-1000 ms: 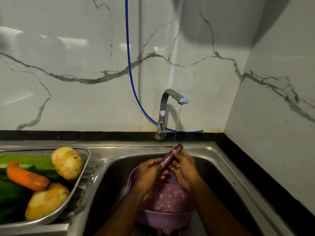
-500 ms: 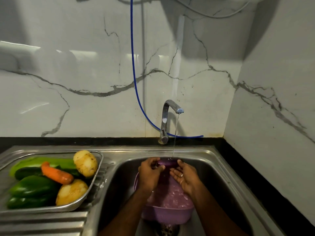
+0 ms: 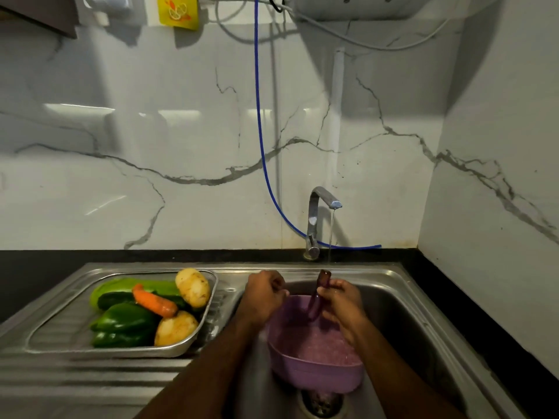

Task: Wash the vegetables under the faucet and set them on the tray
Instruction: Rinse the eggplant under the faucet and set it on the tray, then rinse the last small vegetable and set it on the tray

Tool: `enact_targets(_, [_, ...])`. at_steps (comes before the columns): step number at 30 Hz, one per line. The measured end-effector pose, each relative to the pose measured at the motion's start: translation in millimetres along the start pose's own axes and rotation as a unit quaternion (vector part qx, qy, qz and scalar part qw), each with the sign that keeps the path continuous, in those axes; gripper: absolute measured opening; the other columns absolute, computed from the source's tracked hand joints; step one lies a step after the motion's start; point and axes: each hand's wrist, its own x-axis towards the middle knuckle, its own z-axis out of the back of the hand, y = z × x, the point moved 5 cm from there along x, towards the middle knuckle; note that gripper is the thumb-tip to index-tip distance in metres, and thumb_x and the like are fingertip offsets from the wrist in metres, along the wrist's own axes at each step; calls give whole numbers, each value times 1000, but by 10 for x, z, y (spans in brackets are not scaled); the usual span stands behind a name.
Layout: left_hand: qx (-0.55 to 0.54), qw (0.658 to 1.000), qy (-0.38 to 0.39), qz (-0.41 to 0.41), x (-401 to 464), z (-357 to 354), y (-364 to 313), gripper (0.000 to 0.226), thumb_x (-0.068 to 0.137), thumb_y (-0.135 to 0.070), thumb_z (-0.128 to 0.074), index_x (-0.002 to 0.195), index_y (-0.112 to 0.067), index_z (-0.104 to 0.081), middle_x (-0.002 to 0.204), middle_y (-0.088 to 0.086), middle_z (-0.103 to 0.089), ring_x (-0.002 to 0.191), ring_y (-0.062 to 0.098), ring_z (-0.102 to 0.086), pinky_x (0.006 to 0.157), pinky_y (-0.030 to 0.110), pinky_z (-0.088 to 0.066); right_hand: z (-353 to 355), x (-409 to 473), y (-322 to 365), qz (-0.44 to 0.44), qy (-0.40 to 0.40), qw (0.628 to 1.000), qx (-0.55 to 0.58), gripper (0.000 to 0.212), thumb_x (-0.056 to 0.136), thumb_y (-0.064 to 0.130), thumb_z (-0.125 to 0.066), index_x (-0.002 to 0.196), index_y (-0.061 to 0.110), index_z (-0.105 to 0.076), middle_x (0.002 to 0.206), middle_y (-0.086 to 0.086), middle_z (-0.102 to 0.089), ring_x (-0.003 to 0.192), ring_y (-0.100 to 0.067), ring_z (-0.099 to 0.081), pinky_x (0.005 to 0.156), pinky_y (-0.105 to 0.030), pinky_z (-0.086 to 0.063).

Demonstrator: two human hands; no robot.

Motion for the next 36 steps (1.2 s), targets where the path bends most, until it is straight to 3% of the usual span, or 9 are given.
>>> enact_targets(2, [10, 1000, -9, -28, 21, 253, -51, 10, 81, -18, -78, 91, -18, -75, 81, -3, -73, 75, 8, -68, 71, 20, -56, -121, -96, 112, 68, 1, 993, -100, 25, 86, -1, -76, 100, 18, -68, 98, -6, -77, 97, -24, -72, 90, -42, -60])
enact_targets(4, [14, 998, -28, -53, 44, 553, -124, 7, 82, -18, -78, 87, -16, -76, 78, -3, -73, 71, 6, -67, 64, 11, -49, -331, -264, 264, 130, 21, 973, -190, 28, 83, 0, -80, 94, 22, -66, 89, 5, -72, 89, -15, -68, 76, -20, -52])
enact_targets(6, [13, 996, -49, -70, 41, 867, -194, 3, 81, -16, -78, 82, -14, -76, 73, -3, -73, 64, 4, -64, 60, 7, -43, -573, -409, 384, 163, 55, 951, -257, 30, 83, 6, -82, 96, 28, -66, 89, 12, -67, 87, -8, -63, 75, -19, -48])
enact_targets(8, [17, 994, -67, -83, 8, 1168, -231, 3, 81, -16, -77, 79, -14, -76, 71, -4, -72, 61, 0, -61, 61, 6, -41, -814, -531, 535, 190, 87, 937, -281, 31, 83, 12, -82, 101, 34, -67, 95, 12, -67, 91, -9, -64, 81, -24, -52])
enact_targets(13, [71, 990, -107, -63, -190, 2008, 69, 6, 84, -20, -75, 79, -17, -76, 73, -7, -71, 68, 4, -63, 61, 13, -43, -1613, -900, 968, 290, 167, 908, -250, 30, 82, 11, -84, 107, 24, -75, 88, 13, -73, 76, 4, -67, 68, -5, -47])
enact_targets(17, [104, 984, -144, -33, -379, 2563, 447, 7, 83, -21, -76, 77, -17, -75, 72, -4, -71, 70, 9, -64, 64, 24, -49, -2203, -1110, 1052, 327, 192, 881, -282, 25, 76, 20, -90, 93, 27, -73, 86, 10, -74, 78, 0, -69, 70, -13, -53])
enact_targets(28, [148, 983, -101, 50, -714, 2959, 1152, 8, 84, -20, -74, 77, -21, -72, 74, -5, -68, 74, 11, -64, 62, 20, -44, -3178, -1358, 764, 362, 168, 776, -488, 26, 83, 54, -76, 93, 31, -70, 99, 7, -72, 94, -15, -65, 88, -41, -57])
enact_targets(31, [137, 984, -104, 55, -690, 2939, 1190, 6, 85, -20, -74, 79, -19, -73, 75, -5, -68, 74, 9, -64, 60, 19, -43, -3161, -1320, 735, 337, 168, 782, -496, 33, 83, 58, -75, 91, 26, -77, 95, 6, -76, 90, -14, -67, 86, -40, -58])
enact_targets(36, [123, 985, -111, 44, -606, 2802, 1122, 15, 82, -18, -75, 70, -24, -69, 69, -6, -67, 69, 9, -62, 58, 18, -40, -3055, -1276, 768, 317, 192, 813, -450, 17, 89, 34, -79, 96, 19, -81, 96, 1, -78, 87, -13, -70, 82, -33, -61])
